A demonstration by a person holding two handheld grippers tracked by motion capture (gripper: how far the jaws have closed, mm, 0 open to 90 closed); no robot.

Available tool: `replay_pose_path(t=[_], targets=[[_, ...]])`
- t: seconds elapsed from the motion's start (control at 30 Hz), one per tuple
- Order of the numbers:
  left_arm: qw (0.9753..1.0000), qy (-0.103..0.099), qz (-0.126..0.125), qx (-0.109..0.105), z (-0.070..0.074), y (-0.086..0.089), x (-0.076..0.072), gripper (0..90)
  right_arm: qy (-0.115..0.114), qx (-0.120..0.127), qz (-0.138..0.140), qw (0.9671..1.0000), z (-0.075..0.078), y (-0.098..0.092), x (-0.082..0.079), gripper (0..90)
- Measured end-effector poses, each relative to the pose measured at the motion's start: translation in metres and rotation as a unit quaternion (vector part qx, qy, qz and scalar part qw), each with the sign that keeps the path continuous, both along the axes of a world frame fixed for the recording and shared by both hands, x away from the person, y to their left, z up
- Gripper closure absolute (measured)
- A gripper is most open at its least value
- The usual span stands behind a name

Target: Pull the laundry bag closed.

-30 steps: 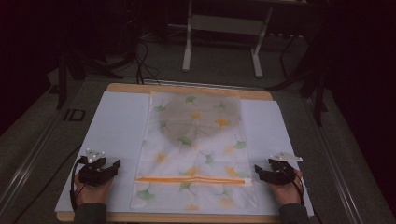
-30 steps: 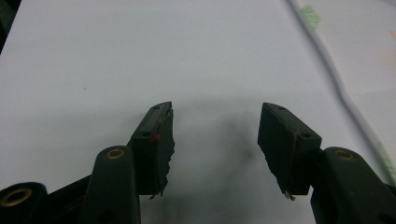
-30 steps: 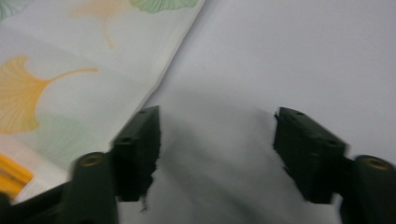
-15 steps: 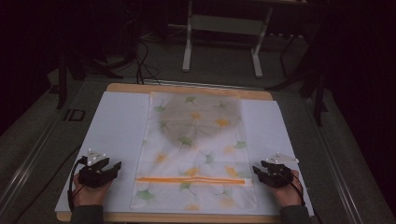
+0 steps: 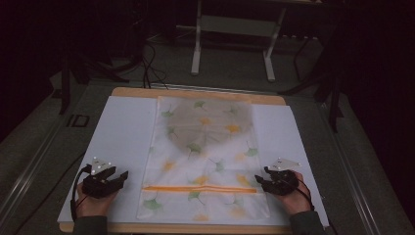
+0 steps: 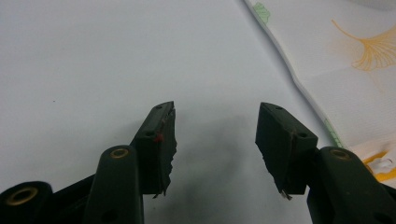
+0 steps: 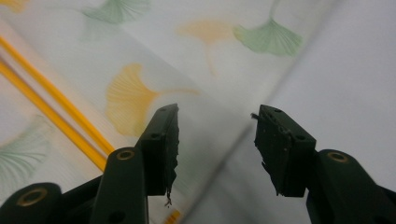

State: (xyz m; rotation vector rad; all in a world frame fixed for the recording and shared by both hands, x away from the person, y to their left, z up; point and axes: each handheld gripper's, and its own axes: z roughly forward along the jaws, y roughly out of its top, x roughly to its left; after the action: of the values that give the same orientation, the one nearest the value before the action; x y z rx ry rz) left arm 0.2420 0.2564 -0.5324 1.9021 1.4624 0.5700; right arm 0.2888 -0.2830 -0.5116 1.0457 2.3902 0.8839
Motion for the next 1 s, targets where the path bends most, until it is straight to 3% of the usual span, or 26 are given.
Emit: replay_pose_path(t=[0.07, 0.1, 0.2, 0.23, 0.43, 0.5, 1.0], targets=[[1.0, 0.0, -0.001, 0.001, 0.0, 0.0, 0.0, 47.6, 0.003, 0.001, 0.009, 1.0, 0.001, 0.005, 0.001, 47.9], [1.0, 0.001, -0.002, 0.003, 0.0, 0.0, -0.001, 47.6, 0.0, -0.013, 0.022, 0.9997, 0.002, 0.011, 0.002, 47.7], [1.0, 0.004, -0.007, 0.002, 0.0, -0.001, 0.0, 47.8, 0.003, -0.02, 0.026, 0.9995, 0.003, 0.017, 0.003, 48.0], [0.9999, 0.005, -0.008, 0.002, 0.0, -0.001, 0.0, 48.3, 0.001, -0.025, 0.039, 0.9989, 0.004, 0.021, 0.005, 48.2], [0.9999, 0.006, -0.012, 0.003, 0.0, -0.002, 0.0, 48.5, 0.002, -0.025, 0.057, 0.998, 0.009, 0.032, 0.007, 48.1], [0.9998, 0.007, -0.017, 0.007, 0.0, -0.003, 0.0, 48.5, 0.006, -0.033, 0.071, 0.9969, 0.014, 0.043, 0.011, 52.1], [0.9996, 0.01, -0.025, 0.005, 0.001, -0.002, 0.0, 50.7, 0.016, -0.031, 0.125, 0.9916, 0.019, 0.081, 0.018, 50.8]])
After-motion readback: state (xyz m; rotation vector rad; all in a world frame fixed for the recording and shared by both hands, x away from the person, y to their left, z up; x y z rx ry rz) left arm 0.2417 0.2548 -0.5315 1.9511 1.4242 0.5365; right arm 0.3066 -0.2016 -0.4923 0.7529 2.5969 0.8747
